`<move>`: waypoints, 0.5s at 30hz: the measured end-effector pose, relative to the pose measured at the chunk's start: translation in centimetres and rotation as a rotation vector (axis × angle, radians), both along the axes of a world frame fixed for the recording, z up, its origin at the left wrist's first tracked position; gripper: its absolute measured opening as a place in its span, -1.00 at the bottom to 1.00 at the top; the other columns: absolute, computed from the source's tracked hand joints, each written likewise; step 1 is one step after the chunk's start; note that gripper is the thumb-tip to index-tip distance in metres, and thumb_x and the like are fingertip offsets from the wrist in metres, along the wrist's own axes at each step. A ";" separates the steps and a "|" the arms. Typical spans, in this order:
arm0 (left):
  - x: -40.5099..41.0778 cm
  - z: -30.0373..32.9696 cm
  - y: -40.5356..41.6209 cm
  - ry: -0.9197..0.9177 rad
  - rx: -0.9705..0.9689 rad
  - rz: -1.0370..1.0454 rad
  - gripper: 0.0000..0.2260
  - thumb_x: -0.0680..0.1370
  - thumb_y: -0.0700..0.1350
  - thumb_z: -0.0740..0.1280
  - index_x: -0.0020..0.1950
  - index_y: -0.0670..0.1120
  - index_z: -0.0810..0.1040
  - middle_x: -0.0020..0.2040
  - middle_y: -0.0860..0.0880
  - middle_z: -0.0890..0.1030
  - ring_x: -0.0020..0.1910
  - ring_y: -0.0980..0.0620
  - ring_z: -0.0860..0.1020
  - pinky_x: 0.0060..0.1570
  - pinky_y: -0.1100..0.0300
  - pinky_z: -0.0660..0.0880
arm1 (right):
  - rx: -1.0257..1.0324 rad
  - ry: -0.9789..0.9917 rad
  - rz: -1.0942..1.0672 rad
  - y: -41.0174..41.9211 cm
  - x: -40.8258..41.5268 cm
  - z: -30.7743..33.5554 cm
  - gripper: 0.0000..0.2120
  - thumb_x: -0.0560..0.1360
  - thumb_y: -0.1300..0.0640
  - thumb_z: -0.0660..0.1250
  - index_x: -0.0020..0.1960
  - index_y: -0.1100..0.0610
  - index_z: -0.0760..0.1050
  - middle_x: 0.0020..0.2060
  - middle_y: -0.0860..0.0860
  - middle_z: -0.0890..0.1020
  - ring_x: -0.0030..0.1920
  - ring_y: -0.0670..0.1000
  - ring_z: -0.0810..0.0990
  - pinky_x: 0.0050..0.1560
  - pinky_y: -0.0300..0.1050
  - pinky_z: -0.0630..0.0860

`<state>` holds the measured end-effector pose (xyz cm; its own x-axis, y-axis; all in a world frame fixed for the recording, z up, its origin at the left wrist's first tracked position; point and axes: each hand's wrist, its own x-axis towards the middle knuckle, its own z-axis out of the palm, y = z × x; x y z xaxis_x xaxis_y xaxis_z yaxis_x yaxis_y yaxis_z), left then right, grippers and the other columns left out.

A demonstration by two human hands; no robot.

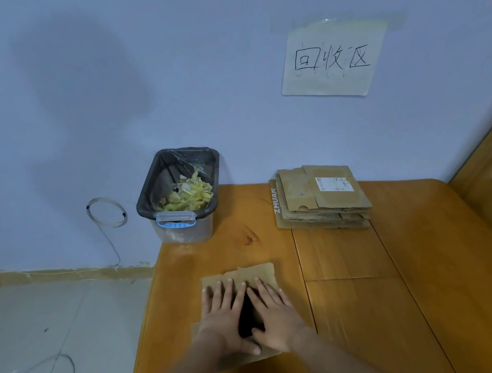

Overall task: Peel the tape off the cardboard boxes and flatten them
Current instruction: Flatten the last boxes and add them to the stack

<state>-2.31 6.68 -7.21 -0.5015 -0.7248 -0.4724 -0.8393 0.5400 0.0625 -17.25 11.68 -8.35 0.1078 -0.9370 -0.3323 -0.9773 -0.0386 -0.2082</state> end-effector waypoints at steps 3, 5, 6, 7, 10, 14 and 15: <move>-0.2 -0.4 -0.3 -0.010 0.061 0.019 0.20 0.29 0.50 0.31 0.49 -0.01 -0.47 0.50 -0.13 -0.45 0.46 -0.20 -0.45 0.35 -0.18 -0.47 | 0.011 0.004 -0.010 -0.6 -0.3 0.0 -0.22 0.53 -0.14 0.13 0.57 0.00 -0.24 0.53 -0.03 -0.31 0.53 -0.02 -0.30 0.50 0.02 -0.27; -0.3 -0.5 -0.6 -0.021 0.086 0.008 0.21 0.28 0.50 0.31 0.51 -0.02 -0.44 0.50 -0.16 -0.44 0.47 -0.21 -0.44 0.38 -0.17 -0.44 | 0.001 0.016 -0.007 -1.1 -0.6 0.1 -0.21 0.53 -0.14 0.15 0.57 0.02 -0.22 0.55 -0.03 -0.24 0.53 0.00 -0.27 0.50 0.02 -0.22; -0.3 -0.5 -0.7 -0.027 0.099 0.000 0.22 0.28 0.51 0.31 0.52 -0.03 -0.43 0.50 -0.17 -0.44 0.47 -0.23 -0.44 0.40 -0.17 -0.43 | -0.004 0.028 -0.003 -1.2 -0.7 0.0 -0.21 0.52 -0.14 0.14 0.58 0.04 -0.22 0.55 -0.03 -0.23 0.53 0.00 -0.29 0.50 0.01 -0.23; -0.3 -0.7 -0.7 -0.033 0.108 -0.008 0.22 0.27 0.51 0.31 0.53 -0.04 -0.41 0.50 -0.18 -0.44 0.47 -0.24 -0.44 0.41 -0.17 -0.41 | -0.006 0.039 0.001 -1.2 -0.8 -0.2 -0.20 0.52 -0.15 0.13 0.57 0.06 -0.23 0.55 -0.03 -0.23 0.52 -0.01 -0.32 0.50 0.00 -0.25; -0.4 -1.1 -0.6 -0.034 0.125 -0.019 0.21 0.27 0.51 0.29 0.54 -0.04 -0.40 0.49 -0.20 -0.46 0.46 -0.25 -0.45 0.43 -0.19 -0.38 | -0.001 0.044 -0.008 -1.0 -0.9 -1.0 -0.22 0.55 -0.17 0.08 0.57 0.08 -0.26 0.54 -0.04 -0.28 0.50 -0.04 -0.37 0.46 -0.07 -0.35; -0.4 -1.4 -0.8 -0.043 0.148 -0.031 0.21 0.28 0.50 0.31 0.54 -0.04 -0.40 0.47 -0.20 -0.49 0.44 -0.27 -0.48 0.41 -0.21 -0.39 | -0.018 0.075 -0.010 -0.8 -0.8 -1.2 -0.24 0.56 -0.17 0.05 0.57 0.09 -0.28 0.54 -0.03 -0.29 0.51 -0.03 -0.36 0.45 -0.07 -0.37; -0.4 -1.4 -0.9 -0.047 0.149 -0.039 0.20 0.29 0.50 0.31 0.53 -0.03 -0.40 0.46 -0.21 -0.50 0.43 -0.27 -0.48 0.40 -0.21 -0.39 | -0.018 0.075 -0.014 -0.8 -0.7 -1.1 -0.23 0.56 -0.17 0.05 0.57 0.10 -0.27 0.54 -0.03 -0.28 0.51 -0.03 -0.36 0.45 -0.06 -0.36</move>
<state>-2.69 5.79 -8.61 -0.5031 -0.6252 -0.5967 -0.8216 0.5602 0.1057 -17.92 10.86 -9.49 0.0702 -0.9441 -0.3220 -0.9906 -0.0281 -0.1338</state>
